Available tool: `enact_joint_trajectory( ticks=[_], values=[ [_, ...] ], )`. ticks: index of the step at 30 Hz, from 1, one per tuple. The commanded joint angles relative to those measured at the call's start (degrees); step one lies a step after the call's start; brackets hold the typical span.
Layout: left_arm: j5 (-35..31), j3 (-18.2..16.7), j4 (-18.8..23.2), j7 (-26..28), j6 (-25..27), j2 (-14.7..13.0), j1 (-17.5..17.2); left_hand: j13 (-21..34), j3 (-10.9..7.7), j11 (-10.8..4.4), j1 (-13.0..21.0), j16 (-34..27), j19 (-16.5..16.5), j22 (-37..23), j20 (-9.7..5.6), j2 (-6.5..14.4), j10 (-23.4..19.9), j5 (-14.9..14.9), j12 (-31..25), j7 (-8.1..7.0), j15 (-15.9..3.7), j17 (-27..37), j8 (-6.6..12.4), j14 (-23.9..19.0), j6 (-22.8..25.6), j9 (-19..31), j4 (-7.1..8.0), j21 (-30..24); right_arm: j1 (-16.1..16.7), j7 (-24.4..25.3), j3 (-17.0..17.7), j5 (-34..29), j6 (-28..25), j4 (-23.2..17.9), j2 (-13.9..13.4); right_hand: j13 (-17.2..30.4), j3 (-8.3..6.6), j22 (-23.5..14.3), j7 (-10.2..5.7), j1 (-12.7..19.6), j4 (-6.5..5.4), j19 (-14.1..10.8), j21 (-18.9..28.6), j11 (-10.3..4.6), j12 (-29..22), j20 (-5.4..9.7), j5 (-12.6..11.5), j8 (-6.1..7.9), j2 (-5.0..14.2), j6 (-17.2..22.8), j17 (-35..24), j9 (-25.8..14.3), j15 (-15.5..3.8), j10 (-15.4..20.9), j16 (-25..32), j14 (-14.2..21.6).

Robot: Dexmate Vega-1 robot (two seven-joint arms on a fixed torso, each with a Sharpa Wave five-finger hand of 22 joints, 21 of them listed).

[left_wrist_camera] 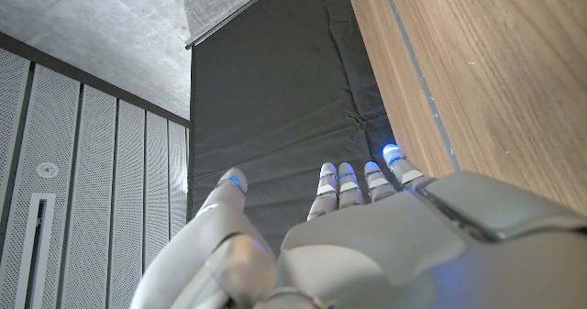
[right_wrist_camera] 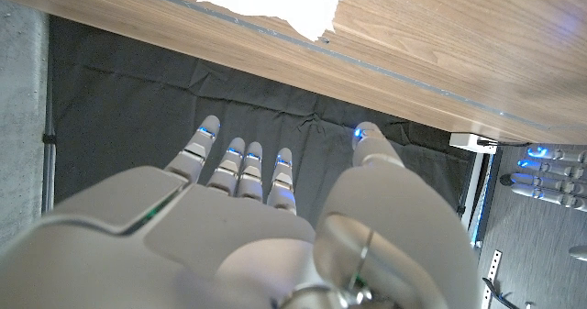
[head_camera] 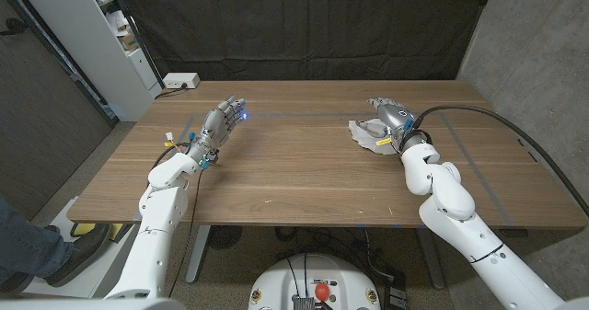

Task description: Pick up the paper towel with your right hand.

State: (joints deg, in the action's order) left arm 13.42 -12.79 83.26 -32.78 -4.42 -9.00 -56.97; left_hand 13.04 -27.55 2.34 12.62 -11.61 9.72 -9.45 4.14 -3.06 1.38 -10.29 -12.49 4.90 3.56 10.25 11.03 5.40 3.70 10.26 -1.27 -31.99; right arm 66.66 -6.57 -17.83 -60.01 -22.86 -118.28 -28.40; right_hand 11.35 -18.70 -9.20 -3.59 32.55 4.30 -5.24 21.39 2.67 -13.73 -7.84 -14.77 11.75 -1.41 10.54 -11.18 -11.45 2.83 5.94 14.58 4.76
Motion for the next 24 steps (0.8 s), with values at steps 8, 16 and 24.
enact_joint_trajectory(
  ticks=[8, 16, 24],
  values=[
    [-0.03, -0.2, -0.07, 0.02, -0.01, 0.02, 0.09, -0.17, -0.16, -0.12, -0.17, 0.17, 5.88, -0.32, 0.72, 0.55, -0.41, 0.04, 0.16, -0.05, -0.16, 0.32, 0.08, 0.17, 0.49, 0.12, -0.44, 0.49, -0.89, -4.41, -0.95, -2.04, -3.04, 0.01, -0.06, 0.12, -0.11, -0.18, 0.05, 2.1, 1.67, -4.2, -0.36, 0.28, 0.39, -1.43, 0.11, -0.23, -0.54, -0.42, 0.08, -0.11, -0.35, 1.59, 1.33, 4.67],
    [-0.07, -0.15, 0.66, 0.11, 0.25, -0.01, -0.2, -0.29, -0.11, -0.15, -0.24, 0.2, 5.9, -0.33, 0.86, 0.62, -0.39, 0.05, 0.17, -0.04, -0.18, 0.33, 0.07, 0.17, 0.56, 0.13, -0.49, 0.77, -0.46, -5.09, -0.98, -2.65, -3.93, -0.23, -0.16, 0.18, -0.26, -0.15, 0.29, 3.11, 2.49, -6.93, -0.74, 0.43, -0.18, -1.53, -0.56, 0.19, -1.06, 0.58, -0.02, -0.13, -1.6, 4.24, 1.64, 6.81],
    [-0.16, 0.03, 1.4, 0.24, 0.51, -0.06, -0.44, -0.4, -0.06, -0.31, -0.3, 0.22, 5.9, -0.34, 1.06, 0.68, -0.49, 0.05, 0.14, -0.15, -0.19, 0.33, 0.05, 0.14, 0.63, 0.13, -0.54, 1.05, -0.96, -7.22, -1.68, -4.36, -5.94, 0.18, 0.05, 0.23, -0.3, -0.15, 0.12, 3.51, 2.77, -7.64, -1.26, 0.47, -0.6, -1.53, -0.96, 0.41, -1.28, 1.25, -0.09, -0.15, -2.17, 6.05, 1.96, 8.34]
  ],
)
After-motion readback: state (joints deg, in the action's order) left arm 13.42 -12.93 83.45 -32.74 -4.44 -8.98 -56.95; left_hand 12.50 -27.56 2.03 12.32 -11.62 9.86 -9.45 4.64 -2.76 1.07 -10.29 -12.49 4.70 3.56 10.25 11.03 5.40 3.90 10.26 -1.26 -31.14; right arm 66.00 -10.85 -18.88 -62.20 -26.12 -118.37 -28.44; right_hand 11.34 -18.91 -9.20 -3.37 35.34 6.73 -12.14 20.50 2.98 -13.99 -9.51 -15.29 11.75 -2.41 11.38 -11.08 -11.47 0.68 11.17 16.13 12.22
